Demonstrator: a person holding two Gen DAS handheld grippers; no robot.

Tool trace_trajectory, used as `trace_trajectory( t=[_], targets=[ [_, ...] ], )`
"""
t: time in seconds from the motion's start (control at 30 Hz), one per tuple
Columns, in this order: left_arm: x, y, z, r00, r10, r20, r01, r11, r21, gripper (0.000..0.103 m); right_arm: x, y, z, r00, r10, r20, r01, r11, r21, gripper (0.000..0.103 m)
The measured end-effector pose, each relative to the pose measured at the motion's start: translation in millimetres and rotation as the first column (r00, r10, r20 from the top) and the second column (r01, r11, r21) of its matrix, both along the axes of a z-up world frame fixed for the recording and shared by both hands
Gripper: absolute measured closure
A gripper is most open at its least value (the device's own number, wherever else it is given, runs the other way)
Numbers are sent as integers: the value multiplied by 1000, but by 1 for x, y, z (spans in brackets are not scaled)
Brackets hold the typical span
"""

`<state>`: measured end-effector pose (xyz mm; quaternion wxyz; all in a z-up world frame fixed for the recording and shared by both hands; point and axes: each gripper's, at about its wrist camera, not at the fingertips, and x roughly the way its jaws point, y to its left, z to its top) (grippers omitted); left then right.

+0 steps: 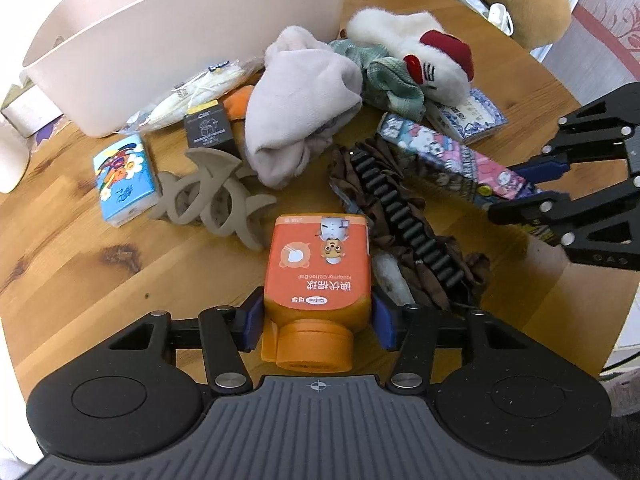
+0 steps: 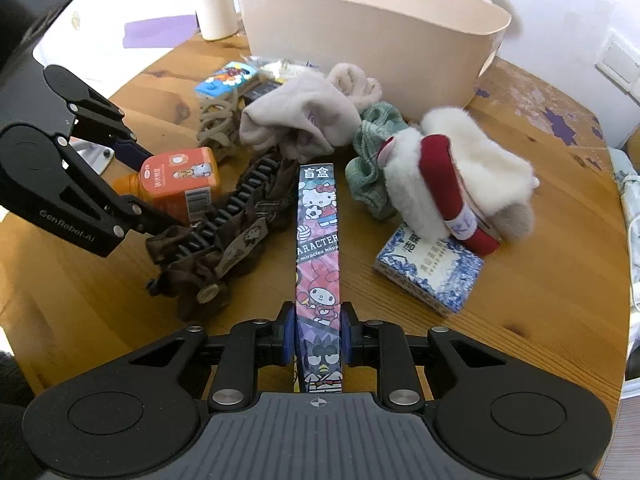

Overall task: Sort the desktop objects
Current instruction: 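Carry the bottle and box to the basket and release both inside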

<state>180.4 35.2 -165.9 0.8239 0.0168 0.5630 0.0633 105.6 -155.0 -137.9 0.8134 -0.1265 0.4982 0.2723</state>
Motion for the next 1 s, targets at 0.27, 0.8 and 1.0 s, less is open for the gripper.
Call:
trace_trajectory(
  t=[0.27,0.8,1.0],
  targets=[
    [-13,4,23,999,13,31,-13,1000,18,49,-1,-14,28,999,-10,49,9,999,36,82],
    [-22,12,80,991,-12,136,-3,994,113,49,13,-28,91,973,-2,230,-7,999,41,82],
    [-16,20,112,979,-14,201,-17,988,150,49,27,-30,113,958,-17,286,2,999,52,82]
  ],
)
